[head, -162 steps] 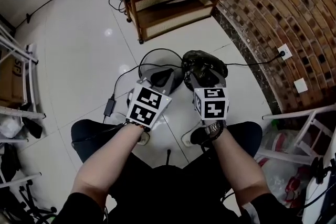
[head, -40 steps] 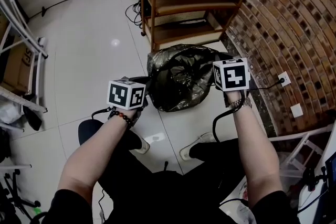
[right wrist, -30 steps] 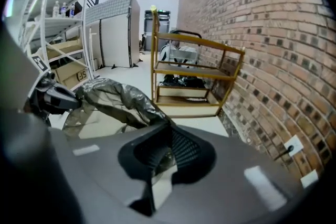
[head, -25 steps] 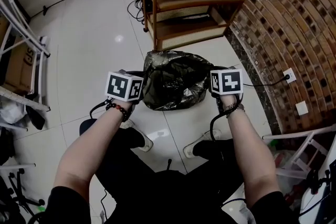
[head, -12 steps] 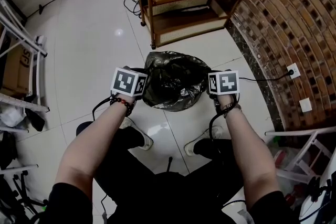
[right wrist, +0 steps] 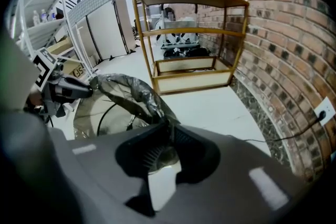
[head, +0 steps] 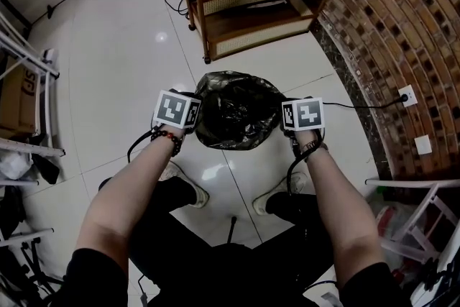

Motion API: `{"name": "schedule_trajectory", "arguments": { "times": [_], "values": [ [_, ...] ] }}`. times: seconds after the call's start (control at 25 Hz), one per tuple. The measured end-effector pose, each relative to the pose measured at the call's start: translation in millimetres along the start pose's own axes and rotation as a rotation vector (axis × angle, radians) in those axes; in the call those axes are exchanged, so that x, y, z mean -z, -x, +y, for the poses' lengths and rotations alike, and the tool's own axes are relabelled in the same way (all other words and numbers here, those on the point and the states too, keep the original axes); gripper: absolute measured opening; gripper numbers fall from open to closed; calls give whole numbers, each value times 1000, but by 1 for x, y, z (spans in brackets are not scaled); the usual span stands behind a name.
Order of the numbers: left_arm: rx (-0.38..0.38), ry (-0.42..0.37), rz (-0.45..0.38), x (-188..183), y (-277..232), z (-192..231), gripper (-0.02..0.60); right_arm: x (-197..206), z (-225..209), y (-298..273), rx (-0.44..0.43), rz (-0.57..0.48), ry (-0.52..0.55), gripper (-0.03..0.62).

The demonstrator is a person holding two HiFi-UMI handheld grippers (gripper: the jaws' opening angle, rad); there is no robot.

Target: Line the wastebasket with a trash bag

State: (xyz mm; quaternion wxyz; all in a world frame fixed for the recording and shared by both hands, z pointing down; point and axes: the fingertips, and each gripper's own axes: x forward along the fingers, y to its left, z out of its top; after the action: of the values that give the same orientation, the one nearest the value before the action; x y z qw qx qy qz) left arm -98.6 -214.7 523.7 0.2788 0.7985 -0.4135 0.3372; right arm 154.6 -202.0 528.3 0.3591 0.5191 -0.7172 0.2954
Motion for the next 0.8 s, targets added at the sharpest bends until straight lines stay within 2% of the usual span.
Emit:
{"name": "schedule_trajectory", "arguments": {
  "times": [0.4,0.8],
  "values": [
    [-12,9,39,2,-38,21,74,-4,1,-42,-18,17,27,115],
    [-18,30,72,14,-74,40,105,-9,3,-73,-31,31,75,118]
  ]
}}
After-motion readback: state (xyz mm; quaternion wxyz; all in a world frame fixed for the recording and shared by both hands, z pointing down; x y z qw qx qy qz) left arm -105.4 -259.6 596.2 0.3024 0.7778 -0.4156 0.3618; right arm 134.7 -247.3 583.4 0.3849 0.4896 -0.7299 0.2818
